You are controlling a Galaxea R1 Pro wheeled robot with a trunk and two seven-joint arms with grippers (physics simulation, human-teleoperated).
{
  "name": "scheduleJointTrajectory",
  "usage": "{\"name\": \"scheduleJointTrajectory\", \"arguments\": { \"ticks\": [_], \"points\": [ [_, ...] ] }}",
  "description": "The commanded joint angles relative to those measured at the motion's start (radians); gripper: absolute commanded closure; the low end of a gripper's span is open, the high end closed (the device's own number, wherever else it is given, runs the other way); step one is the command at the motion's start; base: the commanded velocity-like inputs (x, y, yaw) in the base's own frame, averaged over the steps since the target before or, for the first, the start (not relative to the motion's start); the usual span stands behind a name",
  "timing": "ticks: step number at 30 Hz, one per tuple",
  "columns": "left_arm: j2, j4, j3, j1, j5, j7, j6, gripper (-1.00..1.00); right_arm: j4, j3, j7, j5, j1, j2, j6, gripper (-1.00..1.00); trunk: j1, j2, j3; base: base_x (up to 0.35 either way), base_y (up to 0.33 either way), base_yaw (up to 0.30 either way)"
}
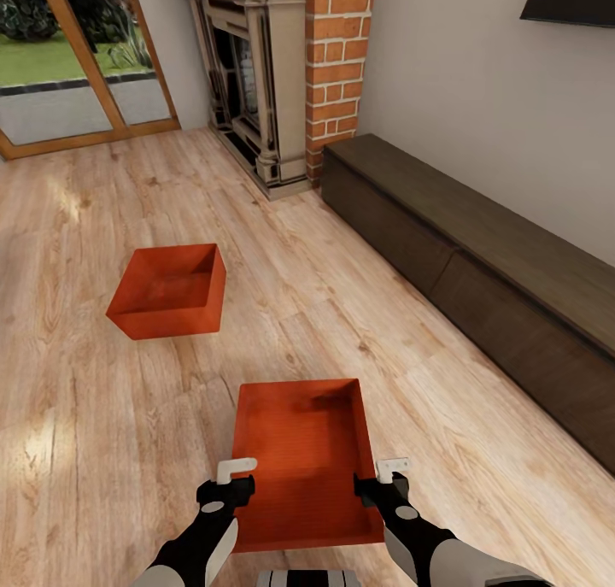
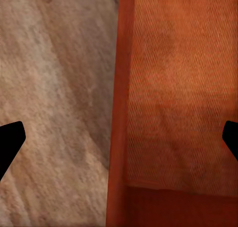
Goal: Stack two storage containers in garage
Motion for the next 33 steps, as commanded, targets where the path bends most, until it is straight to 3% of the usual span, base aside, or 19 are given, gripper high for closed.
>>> {"name": "scheduleJointTrajectory", "arguments": {
  "ticks": [1,10,33],
  "points": [
    [-0.001,-0.001,0.003,0.000,-0.002,0.002,0.001,-1.00,0.001,0.004,-0.008,0.007,-0.001,0.000,-0.001,-1.00,0.000,0.000,-0.001,0.000,0.000,0.006],
    [-0.001,-0.001,0.003,0.000,-0.002,0.002,-0.003,-1.00,0.001,0.000,-0.009,0.006,-0.001,-0.001,0.000,-1.00,0.000,0.000,-0.001,0.000,0.000,0.115],
    [-0.002,-0.001,0.003,0.000,-0.003,0.002,-0.004,-1.00,0.000,-0.019,-0.007,0.002,-0.001,-0.007,0.000,-1.00,0.000,0.000,-0.001,0.000,0.000,0.002]
  ]
}}
